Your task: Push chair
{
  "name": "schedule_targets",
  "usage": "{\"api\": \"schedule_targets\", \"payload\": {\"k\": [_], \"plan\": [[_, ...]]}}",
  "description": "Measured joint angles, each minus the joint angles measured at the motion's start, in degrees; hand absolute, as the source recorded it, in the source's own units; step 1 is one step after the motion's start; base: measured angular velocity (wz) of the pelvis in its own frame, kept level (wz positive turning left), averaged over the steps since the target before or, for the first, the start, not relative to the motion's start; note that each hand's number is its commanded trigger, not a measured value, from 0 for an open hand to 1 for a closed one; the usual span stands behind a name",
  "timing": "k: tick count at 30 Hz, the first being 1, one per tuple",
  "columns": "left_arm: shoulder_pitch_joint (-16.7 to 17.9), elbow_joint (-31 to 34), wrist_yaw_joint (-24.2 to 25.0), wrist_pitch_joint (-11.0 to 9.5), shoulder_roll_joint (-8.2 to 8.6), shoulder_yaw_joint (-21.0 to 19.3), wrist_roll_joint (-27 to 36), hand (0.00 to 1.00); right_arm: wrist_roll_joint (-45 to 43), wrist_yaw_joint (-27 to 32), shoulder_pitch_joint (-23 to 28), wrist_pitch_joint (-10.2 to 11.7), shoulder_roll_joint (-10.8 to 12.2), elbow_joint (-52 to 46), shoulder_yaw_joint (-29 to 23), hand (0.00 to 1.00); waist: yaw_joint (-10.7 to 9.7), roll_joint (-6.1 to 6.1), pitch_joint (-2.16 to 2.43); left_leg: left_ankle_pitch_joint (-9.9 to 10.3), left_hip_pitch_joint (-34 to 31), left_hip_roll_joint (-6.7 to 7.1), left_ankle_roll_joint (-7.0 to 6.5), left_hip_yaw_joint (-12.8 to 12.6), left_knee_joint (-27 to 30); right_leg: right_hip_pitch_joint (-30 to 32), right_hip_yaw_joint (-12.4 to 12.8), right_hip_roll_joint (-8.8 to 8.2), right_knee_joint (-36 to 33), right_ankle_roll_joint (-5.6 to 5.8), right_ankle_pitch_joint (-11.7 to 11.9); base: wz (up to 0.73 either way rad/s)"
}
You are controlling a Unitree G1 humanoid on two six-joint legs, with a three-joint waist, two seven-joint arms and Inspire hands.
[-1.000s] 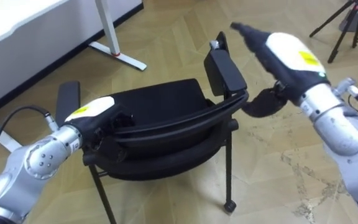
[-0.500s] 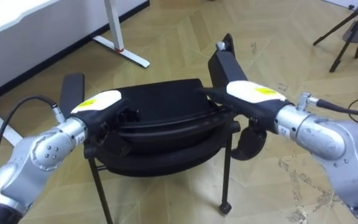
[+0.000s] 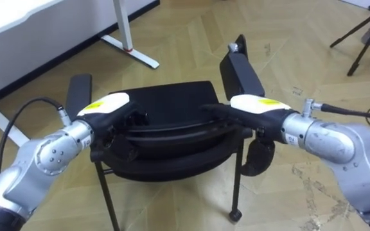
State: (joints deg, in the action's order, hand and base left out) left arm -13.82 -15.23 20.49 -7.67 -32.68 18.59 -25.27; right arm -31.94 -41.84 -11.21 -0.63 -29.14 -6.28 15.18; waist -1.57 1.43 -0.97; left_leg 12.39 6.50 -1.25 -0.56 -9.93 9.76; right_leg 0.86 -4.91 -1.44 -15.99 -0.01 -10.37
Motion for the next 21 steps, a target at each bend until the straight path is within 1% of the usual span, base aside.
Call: {"api": "schedule_targets", "payload": {"k": [2, 3, 4, 5, 6, 7, 8, 15, 16, 17, 19, 21], "plan": [[-0.09, -0.08, -0.01, 0.03, 0.39, 0.23, -0.27, 1.00, -0.05, 2.23, -0.06, 1.27, 0.52, 2.93, -0.02, 0.00, 0.08, -0.08, -0.02, 0.00, -0.02, 0.00, 0.00, 0.72, 0.33, -0.58, -0.38, -0.05, 0.39, 0.01, 0.03, 0.09], [-0.15, -0.22, -0.01, 0.03, 0.55, 0.22, -0.40, 1.00, -0.21, 2.94, -0.11, 1.35, 0.81, 3.52, -0.02, 0.00, 0.11, -0.09, -0.02, 0.00, -0.02, 0.00, 0.00, 0.79, 0.43, -0.72, -0.47, -0.07, 0.45, 0.01, 0.03, 0.10], [-0.38, -0.87, -0.02, 0.02, 0.94, 0.39, -0.46, 1.00, -0.73, 4.17, -0.13, 1.64, 1.31, 4.81, -0.01, 0.00, 0.15, -0.40, -0.13, 0.02, -0.06, 0.00, 0.01, 0.87, 0.65, -1.23, -0.73, -0.11, 0.78, 0.01, 0.03, 0.10], [-0.50, -1.73, -0.01, 0.02, 1.51, 0.53, -0.59, 1.00, -1.42, 5.37, -0.13, 1.94, 1.97, 5.78, 0.00, 0.00, 0.13, -0.56, -0.05, 0.03, 0.00, -0.01, 0.01, 0.97, 0.80, -1.65, -0.87, -0.09, 1.43, 0.06, 0.09, 0.12], [-0.80, -2.06, -0.01, 0.04, 1.89, 0.57, -0.79, 1.00, -1.82, 5.98, -0.11, 1.96, 2.17, 6.38, 0.05, 0.00, 0.10, -0.76, -0.02, 0.06, 0.04, -0.01, 0.03, 1.08, 0.83, -1.85, -1.02, -0.08, 1.57, 0.09, 0.11, 0.12], [-1.32, -2.68, -0.01, 0.05, 2.73, 0.55, -1.37, 1.00, -2.20, 6.95, -0.11, 1.97, 2.19, 7.00, 0.34, 0.00, 0.08, -1.14, 0.10, 0.26, 0.08, -0.06, 0.07, 1.29, 0.77, -2.01, -1.29, -0.05, 1.84, 0.11, 0.12, 0.11], [-1.77, -3.38, -0.02, 0.04, 3.14, 0.79, -1.57, 1.00, -2.35, 8.30, -0.28, 2.12, 2.19, 8.13, 0.83, 0.00, 0.13, -1.32, 0.19, 0.28, 0.19, -0.08, 0.07, 1.33, 0.61, -2.15, -1.39, -0.03, 1.92, 0.14, 0.18, 0.08], [-3.92, -5.58, -0.35, 0.05, 3.34, 3.15, -1.41, 1.00, -2.59, 16.42, -4.01, 3.14, 2.20, 16.44, 5.77, 0.00, -0.03, -1.31, 0.19, 0.27, -0.04, -0.07, 0.04, 2.10, 0.77, -2.97, -2.00, -0.01, 2.85, 0.26, 1.07, 0.05], [-4.17, -5.59, -0.43, 0.05, 3.34, 3.49, -1.40, 1.00, -2.58, 17.59, -4.60, 3.14, 2.20, 17.71, 6.49, 0.42, 0.01, -1.24, 0.27, 0.27, -0.24, -0.07, 0.03, 2.24, 0.76, -3.08, -2.26, 0.00, 3.34, 0.30, 1.28, 0.09], [-4.45, -5.53, -0.46, 0.04, 3.34, 3.60, -1.38, 1.00, -2.63, 18.82, -5.02, 3.20, 2.23, 19.03, 6.98, 0.60, 0.24, -1.13, 0.35, 0.27, -0.35, -0.06, 0.03, 2.35, 0.74, -3.07, -2.42, -0.02, 3.44, 0.30, 1.35, 0.07], [-4.31, -5.04, -0.44, 0.04, 3.61, 3.71, -1.58, 1.00, -3.45, 20.52, -5.60, 3.35, 2.53, 21.35, 7.41, 1.00, 0.38, -1.14, 0.47, 0.27, -0.44, -0.02, 0.02, 2.61, 0.69, -3.07, -2.77, -0.11, 3.51, 0.30, 1.35, 0.07], [-4.32, -4.69, -0.42, 0.02, 3.84, 3.68, -1.75, 1.00, -4.67, 22.07, -5.73, 3.77, 2.73, 22.61, 7.35, 1.00, 0.38, -0.92, 0.70, 0.27, -0.69, -0.01, 0.02, 3.03, 0.72, -3.05, -3.09, -0.13, 3.59, 0.30, 1.35, 0.09]]}}
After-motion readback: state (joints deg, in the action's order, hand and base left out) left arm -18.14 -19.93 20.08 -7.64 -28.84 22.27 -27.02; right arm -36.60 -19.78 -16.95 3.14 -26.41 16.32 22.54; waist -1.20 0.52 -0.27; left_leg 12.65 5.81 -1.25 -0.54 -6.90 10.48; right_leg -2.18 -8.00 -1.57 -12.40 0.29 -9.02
